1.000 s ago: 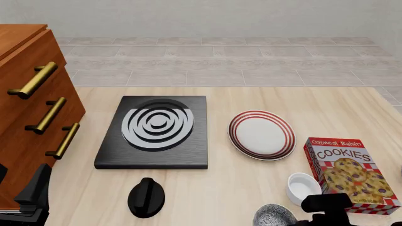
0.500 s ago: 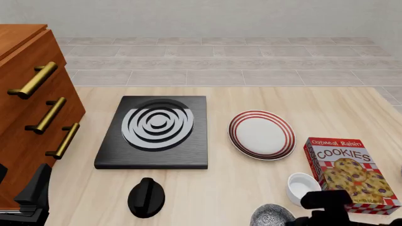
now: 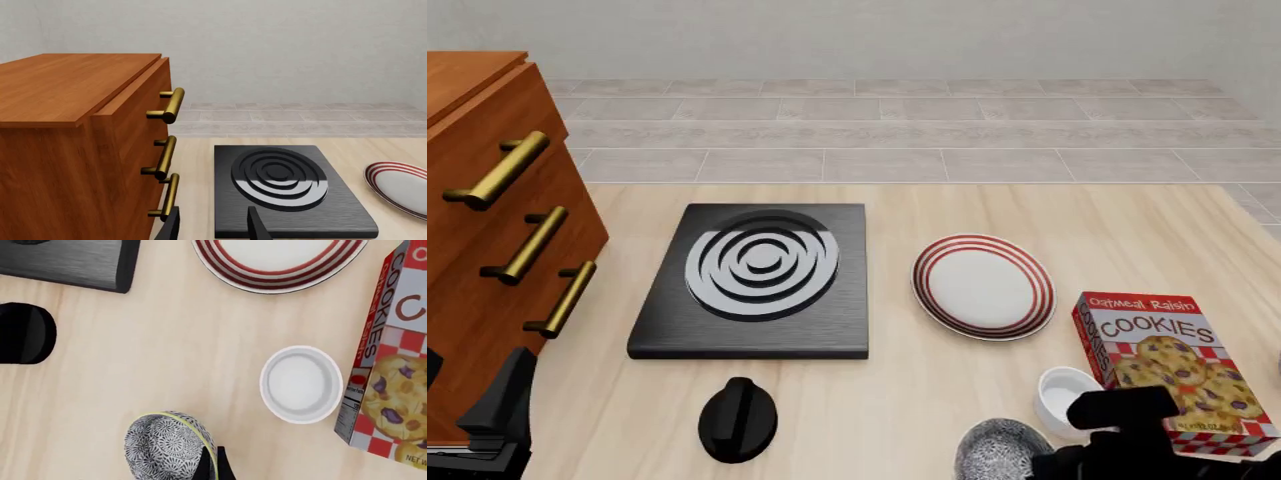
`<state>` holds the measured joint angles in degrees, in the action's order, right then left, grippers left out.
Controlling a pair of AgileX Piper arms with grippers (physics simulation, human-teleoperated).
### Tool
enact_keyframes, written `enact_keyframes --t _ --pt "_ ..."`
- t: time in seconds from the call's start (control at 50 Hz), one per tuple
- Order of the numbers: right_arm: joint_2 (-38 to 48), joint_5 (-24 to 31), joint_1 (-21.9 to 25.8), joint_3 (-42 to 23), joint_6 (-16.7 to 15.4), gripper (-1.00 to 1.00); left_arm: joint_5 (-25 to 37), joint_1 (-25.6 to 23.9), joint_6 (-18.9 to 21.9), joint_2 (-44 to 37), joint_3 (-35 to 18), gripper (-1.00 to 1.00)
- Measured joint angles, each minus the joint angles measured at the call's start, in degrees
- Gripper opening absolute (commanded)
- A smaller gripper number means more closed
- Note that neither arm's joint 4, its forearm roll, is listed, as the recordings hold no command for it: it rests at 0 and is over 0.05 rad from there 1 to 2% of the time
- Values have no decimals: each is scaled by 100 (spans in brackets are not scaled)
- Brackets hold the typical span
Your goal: Pick the akita bowl next to the ramekin and place it on the plate.
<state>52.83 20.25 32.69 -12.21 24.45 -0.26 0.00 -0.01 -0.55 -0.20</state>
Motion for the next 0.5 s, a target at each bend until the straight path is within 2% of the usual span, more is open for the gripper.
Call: enact_keyframes --t 0.24,0.5 --pt "-71 42 65 -138 225 -100 0 0 0 0 0 100" --pt "-190 57 79 -233 726 -100 0 0 0 0 0 100"
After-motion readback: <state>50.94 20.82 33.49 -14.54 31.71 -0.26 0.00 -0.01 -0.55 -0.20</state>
